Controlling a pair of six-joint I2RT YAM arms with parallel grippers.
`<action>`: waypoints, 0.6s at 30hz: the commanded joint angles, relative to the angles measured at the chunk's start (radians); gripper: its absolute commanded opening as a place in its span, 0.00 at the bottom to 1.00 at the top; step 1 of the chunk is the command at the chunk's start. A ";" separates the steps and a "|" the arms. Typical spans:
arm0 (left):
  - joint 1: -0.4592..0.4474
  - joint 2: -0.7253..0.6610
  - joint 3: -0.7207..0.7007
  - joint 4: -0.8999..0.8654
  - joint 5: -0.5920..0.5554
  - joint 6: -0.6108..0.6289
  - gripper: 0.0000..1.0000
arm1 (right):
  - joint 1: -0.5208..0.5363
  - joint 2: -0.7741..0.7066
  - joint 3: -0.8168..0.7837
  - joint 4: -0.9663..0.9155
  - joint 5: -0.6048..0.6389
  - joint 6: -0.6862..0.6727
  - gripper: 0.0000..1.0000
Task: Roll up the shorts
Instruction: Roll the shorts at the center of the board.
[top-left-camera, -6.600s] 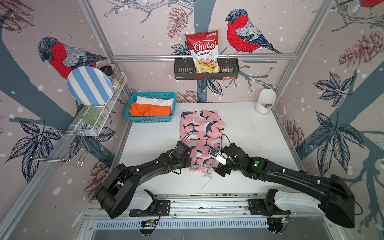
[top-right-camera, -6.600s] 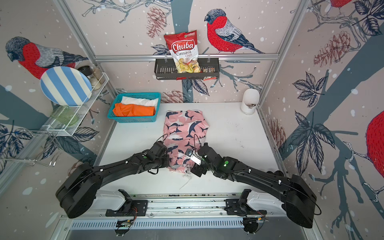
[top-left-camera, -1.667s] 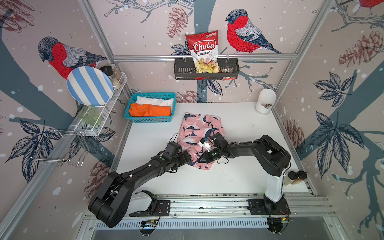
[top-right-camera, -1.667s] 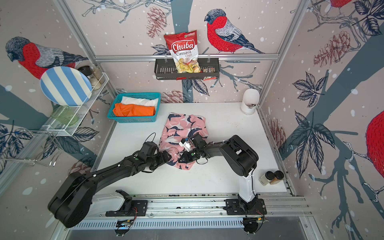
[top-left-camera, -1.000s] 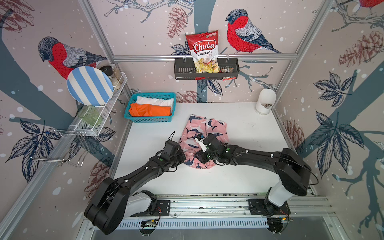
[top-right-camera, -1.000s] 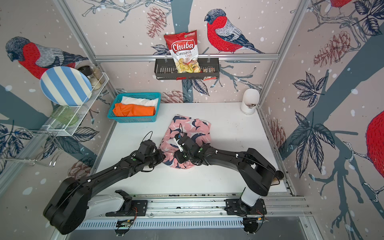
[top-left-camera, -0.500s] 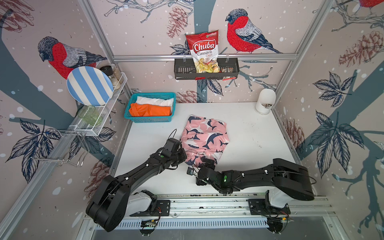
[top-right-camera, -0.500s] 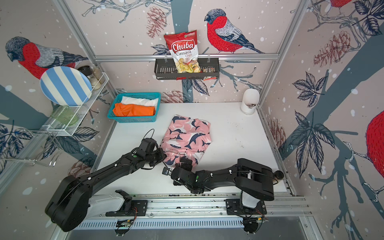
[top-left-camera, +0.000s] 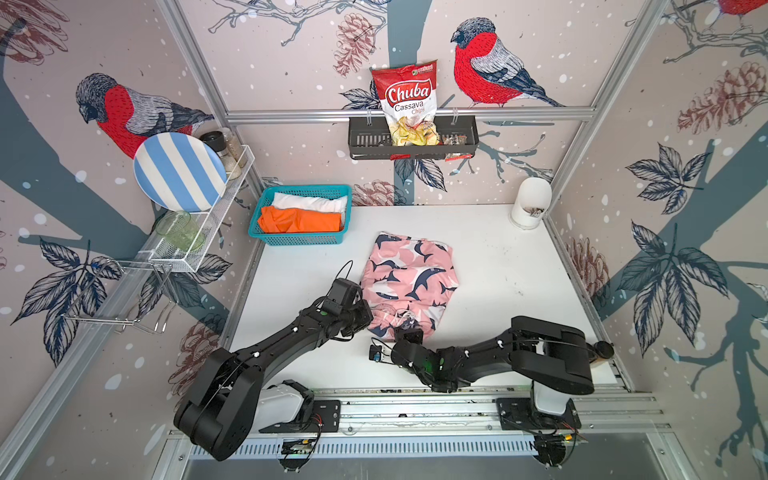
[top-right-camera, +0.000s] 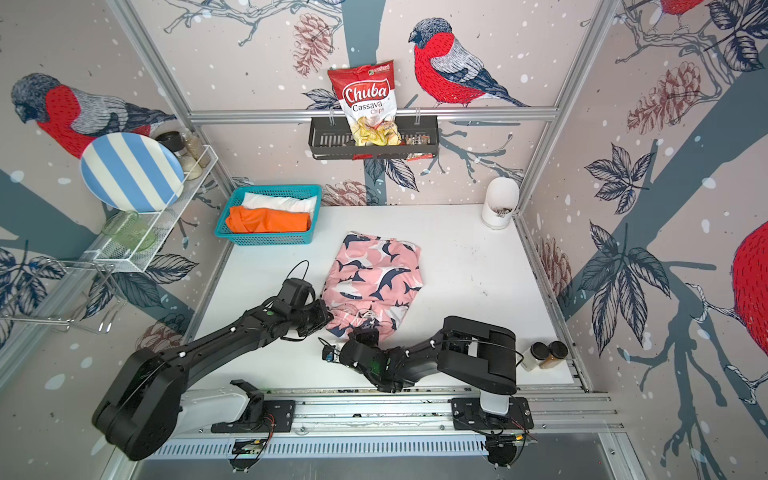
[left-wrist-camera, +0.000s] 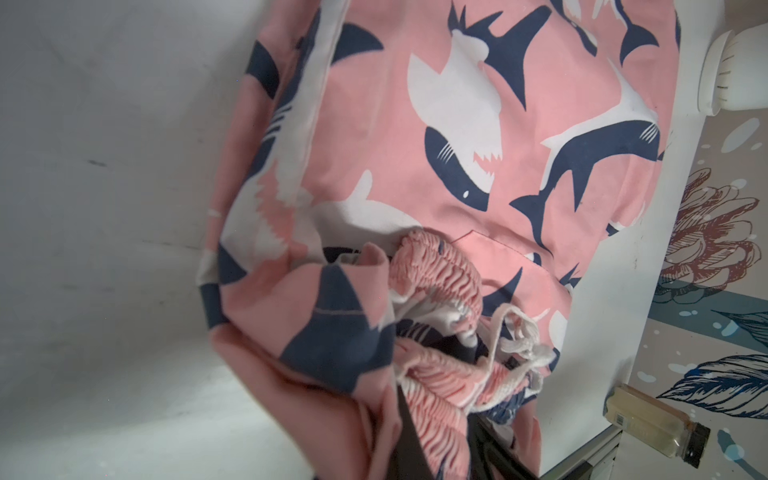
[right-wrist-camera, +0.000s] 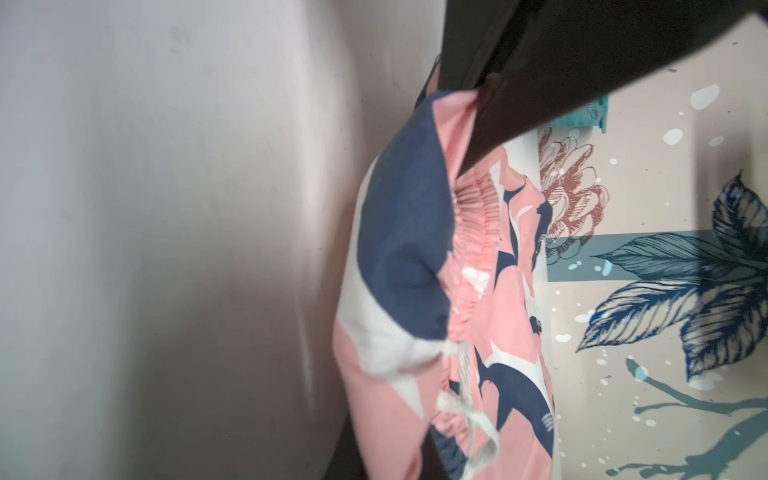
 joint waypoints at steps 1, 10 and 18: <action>0.010 -0.025 0.005 -0.051 -0.068 0.034 0.20 | -0.014 -0.037 0.070 -0.230 -0.162 0.264 0.00; 0.013 -0.192 0.069 -0.244 -0.234 0.074 0.67 | -0.232 -0.102 0.116 -0.307 -1.009 0.738 0.00; 0.013 -0.159 0.104 -0.238 -0.162 0.099 0.69 | -0.463 0.042 0.038 0.015 -1.426 1.248 0.00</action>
